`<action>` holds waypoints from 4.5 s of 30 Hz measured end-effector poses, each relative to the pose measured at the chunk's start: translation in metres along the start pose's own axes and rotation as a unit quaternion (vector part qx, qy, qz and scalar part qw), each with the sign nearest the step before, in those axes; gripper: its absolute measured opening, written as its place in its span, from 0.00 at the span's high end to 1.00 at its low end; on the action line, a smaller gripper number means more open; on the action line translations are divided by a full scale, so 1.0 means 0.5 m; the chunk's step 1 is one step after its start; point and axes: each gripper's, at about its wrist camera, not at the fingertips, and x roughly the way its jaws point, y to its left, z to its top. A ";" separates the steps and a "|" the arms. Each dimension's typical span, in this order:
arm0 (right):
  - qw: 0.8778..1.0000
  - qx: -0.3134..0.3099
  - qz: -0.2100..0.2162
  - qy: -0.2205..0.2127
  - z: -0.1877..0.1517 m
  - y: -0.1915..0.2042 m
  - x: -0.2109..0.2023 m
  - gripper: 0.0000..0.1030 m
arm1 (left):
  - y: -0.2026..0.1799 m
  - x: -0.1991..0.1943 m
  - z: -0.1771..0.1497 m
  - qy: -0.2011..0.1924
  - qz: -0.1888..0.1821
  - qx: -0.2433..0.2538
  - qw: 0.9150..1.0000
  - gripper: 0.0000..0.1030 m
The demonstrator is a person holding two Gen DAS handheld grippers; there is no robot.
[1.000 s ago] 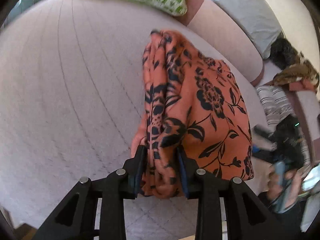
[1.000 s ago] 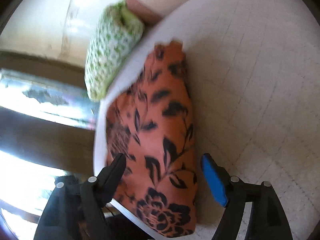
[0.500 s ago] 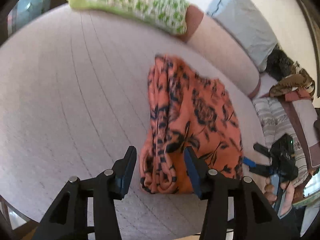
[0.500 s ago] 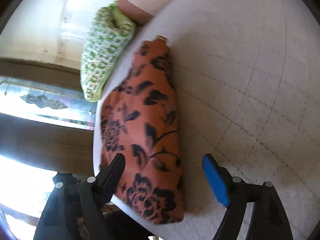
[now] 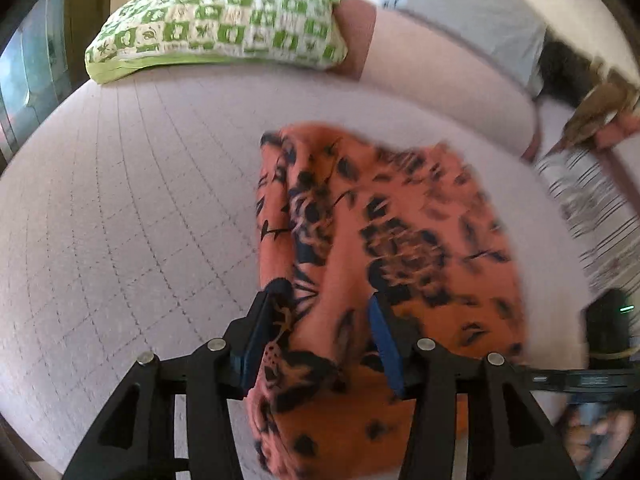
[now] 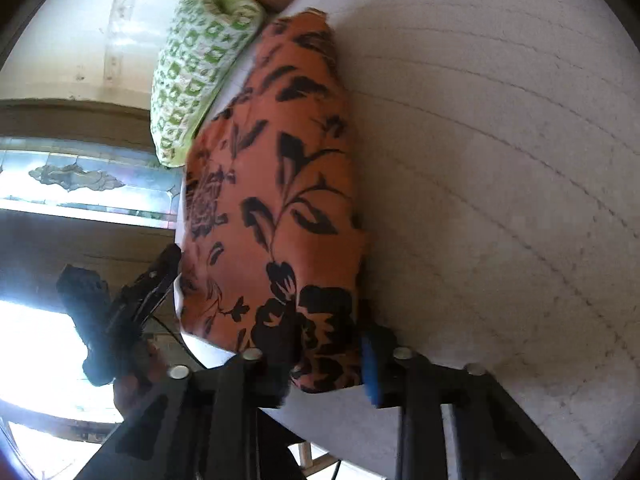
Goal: Fold small clothes
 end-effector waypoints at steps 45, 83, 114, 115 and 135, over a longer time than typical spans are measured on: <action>0.997 -0.024 -0.061 -0.045 0.277 0.099 0.095 0.67 | 0.045 0.030 -0.008 0.003 -0.034 -0.047 0.998 0.37; 0.991 -0.076 -0.087 -0.069 0.048 0.114 -0.013 0.26 | 0.127 -0.037 -0.089 0.078 -0.151 -0.122 0.978 0.80; 0.998 -0.023 0.010 -0.057 0.117 0.047 -0.017 0.21 | 0.236 -0.040 -0.003 0.028 -0.160 -0.124 0.979 0.18; 0.998 -0.022 0.019 -0.049 0.123 0.047 -0.004 0.21 | 0.217 -0.035 -0.008 0.032 -0.161 -0.116 0.980 0.18; 0.986 -0.146 -0.023 -0.075 0.160 0.190 -0.054 0.69 | 0.020 -0.112 0.063 -0.032 -0.153 -0.016 0.988 0.77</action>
